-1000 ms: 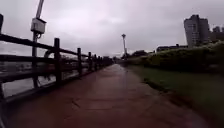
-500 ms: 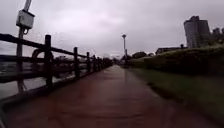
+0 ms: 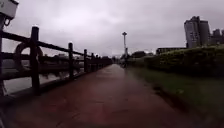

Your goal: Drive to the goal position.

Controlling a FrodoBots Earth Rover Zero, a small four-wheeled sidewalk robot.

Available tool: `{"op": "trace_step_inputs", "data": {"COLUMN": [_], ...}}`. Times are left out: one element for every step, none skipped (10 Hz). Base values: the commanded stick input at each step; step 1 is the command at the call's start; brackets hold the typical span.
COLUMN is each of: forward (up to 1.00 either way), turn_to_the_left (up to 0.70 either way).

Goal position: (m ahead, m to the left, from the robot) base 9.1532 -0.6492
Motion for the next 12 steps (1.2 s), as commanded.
{"op": "trace_step_inputs", "data": {"forward": [1.0, 1.0, 1.0, 1.0, 1.0, 1.0, 1.0, 1.0, 1.0, 1.0, 1.0, 1.0], "turn_to_the_left": [0.0, 0.0, 0.0, 0.0, 0.0, 0.0, 0.0, 0.0, 0.0, 0.0, 0.0, 0.0]}}
